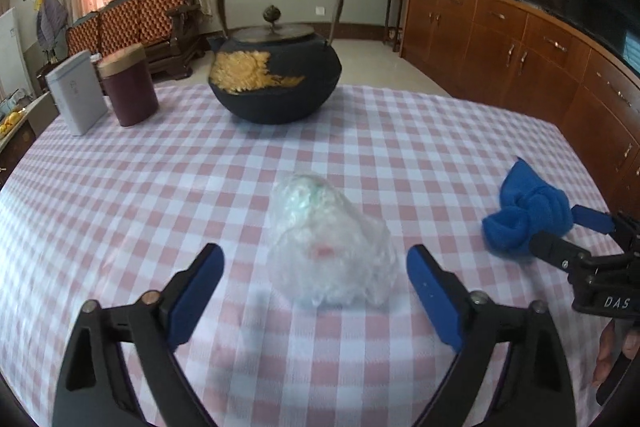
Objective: Collect trash
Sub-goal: 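Grasp the clear plastic bag with the left tool while the right tool grasps the dark blue towel, then carry the plastic bag and dark blue towel over the black bucket, then open both tools to drop the bag and towel into the bucket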
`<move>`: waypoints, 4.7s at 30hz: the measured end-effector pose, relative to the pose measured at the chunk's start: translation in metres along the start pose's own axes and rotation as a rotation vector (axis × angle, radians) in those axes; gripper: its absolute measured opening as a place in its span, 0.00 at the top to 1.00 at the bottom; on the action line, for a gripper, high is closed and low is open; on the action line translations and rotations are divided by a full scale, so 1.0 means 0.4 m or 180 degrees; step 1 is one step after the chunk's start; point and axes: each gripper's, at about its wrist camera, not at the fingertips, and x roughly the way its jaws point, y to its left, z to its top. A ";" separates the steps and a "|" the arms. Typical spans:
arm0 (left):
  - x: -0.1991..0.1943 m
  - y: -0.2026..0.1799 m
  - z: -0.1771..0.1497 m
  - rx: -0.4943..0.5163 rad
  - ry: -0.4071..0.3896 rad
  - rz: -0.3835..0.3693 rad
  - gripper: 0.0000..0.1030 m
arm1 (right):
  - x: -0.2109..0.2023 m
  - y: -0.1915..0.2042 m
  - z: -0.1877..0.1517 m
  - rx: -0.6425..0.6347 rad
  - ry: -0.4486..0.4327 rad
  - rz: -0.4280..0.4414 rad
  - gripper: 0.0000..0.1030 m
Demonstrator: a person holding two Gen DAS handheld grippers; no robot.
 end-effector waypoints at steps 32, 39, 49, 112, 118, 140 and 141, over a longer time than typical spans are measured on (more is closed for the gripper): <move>-0.279 -0.240 -0.131 0.0424 -0.0295 -0.0658 0.79 | -0.455 -0.112 -0.242 0.0152 -0.0649 -0.0242 0.70; -0.347 -0.337 -0.183 0.0559 -0.0324 -0.0860 0.79 | -0.588 -0.162 -0.344 0.0318 -0.0790 -0.0406 0.70; -0.425 -0.486 -0.233 0.0830 -0.0392 -0.1155 0.80 | -0.746 -0.267 -0.487 0.0600 -0.0945 -0.0690 0.70; -0.368 -1.268 -0.689 0.2242 0.0538 -0.2213 0.81 | -0.768 -0.848 -1.127 0.1255 -0.0099 -0.1089 0.70; -0.310 -1.297 -0.741 0.2295 0.0688 -0.2165 0.81 | -0.695 -0.878 -1.142 0.1011 0.0071 -0.0839 0.68; -0.480 -1.117 -0.704 0.1949 0.0112 -0.1506 0.03 | -0.804 -0.845 -1.180 0.1442 0.0106 -0.1502 0.00; -0.487 -1.104 -0.696 0.1934 0.0088 -0.1493 0.03 | -0.823 -0.825 -1.168 0.1460 0.0029 -0.1521 0.00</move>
